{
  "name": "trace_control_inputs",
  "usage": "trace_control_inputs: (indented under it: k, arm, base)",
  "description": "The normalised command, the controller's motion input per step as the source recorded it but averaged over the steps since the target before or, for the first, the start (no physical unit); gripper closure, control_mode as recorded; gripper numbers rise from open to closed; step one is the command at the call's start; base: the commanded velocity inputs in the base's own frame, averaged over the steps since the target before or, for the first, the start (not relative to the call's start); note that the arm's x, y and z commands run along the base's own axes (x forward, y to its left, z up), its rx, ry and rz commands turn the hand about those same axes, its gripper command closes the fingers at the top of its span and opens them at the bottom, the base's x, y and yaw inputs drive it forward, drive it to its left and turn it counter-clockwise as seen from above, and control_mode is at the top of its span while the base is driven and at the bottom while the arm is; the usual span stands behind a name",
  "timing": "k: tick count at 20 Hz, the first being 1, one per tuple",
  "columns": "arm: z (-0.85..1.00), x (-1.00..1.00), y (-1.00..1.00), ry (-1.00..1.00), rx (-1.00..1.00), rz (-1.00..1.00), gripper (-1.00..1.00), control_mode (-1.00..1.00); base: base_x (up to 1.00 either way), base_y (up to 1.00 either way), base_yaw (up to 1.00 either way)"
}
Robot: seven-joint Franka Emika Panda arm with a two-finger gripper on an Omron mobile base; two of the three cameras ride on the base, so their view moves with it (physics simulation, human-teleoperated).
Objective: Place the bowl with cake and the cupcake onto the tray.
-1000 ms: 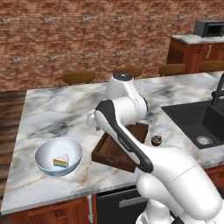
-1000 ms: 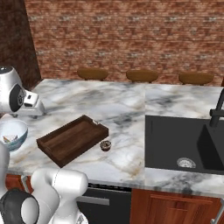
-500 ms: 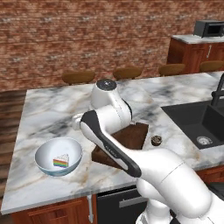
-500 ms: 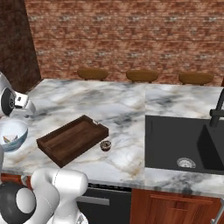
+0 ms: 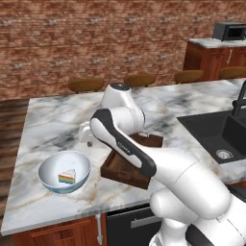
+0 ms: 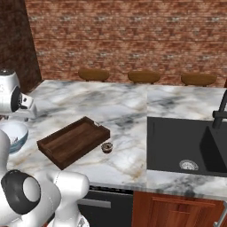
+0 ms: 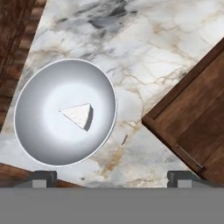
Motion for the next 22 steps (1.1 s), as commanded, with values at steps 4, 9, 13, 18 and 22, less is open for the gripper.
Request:
trace_control_inputs:
  k: [4, 9, 13, 18, 22]
  arm:
    - [-0.33, 0.00, 0.14, 0.07, 0.00, 0.08, -1.00, -1.00]
    - [-0.31, 0.00, 0.08, -0.04, 0.00, 0.04, -1.00, -1.00]
    - [-0.37, 0.00, 0.02, -0.07, 0.00, 0.02, -1.00, -1.00]
    - [-0.57, 0.25, 0.00, 0.00, 0.00, 0.00, -1.00, -1.00]
    - [-0.37, 0.52, 0.01, 0.00, 0.00, 0.01, -1.00, -1.00]
  base:
    - [0.00, 0.00, 0.00]
    - [0.00, 0.00, 0.00]
    - [0.00, 0.00, 0.00]
    - [0.00, 0.00, 0.00]
    - [0.00, 0.00, 0.00]
